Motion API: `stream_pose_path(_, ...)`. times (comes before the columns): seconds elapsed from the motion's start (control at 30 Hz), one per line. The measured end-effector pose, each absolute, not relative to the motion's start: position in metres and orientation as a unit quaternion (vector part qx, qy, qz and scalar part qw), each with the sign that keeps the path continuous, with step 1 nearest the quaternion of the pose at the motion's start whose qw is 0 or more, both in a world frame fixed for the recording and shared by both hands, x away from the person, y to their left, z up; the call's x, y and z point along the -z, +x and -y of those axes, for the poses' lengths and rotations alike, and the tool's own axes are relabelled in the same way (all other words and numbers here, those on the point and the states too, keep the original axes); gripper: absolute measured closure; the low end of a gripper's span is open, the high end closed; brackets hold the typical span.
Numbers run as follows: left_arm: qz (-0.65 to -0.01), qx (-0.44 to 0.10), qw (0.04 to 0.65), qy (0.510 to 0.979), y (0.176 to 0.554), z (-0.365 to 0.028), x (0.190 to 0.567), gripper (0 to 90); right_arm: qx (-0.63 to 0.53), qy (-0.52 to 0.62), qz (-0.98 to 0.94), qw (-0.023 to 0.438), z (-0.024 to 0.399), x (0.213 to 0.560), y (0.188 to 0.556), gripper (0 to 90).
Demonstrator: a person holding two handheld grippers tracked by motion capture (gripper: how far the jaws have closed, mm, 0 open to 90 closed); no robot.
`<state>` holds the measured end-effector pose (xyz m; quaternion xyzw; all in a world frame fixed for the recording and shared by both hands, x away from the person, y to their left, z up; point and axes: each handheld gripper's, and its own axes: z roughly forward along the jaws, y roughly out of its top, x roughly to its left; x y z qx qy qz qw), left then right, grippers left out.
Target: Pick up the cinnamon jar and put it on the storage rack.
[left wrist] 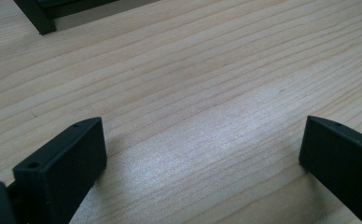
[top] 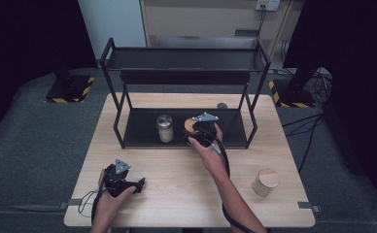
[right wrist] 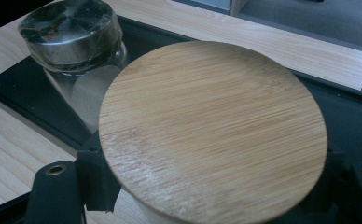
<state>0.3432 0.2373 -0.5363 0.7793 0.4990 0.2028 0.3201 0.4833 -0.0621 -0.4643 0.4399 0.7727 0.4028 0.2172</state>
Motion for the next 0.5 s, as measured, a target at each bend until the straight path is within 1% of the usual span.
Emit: stream_pose_path(0.5, -0.499, -0.203, 0.32, 0.779, 0.3432, -0.2373, 0.5363, 0.0, -0.403, 0.444, -0.768, 0.223, 0.0603, 0.4623, 0.4924, 25.2)
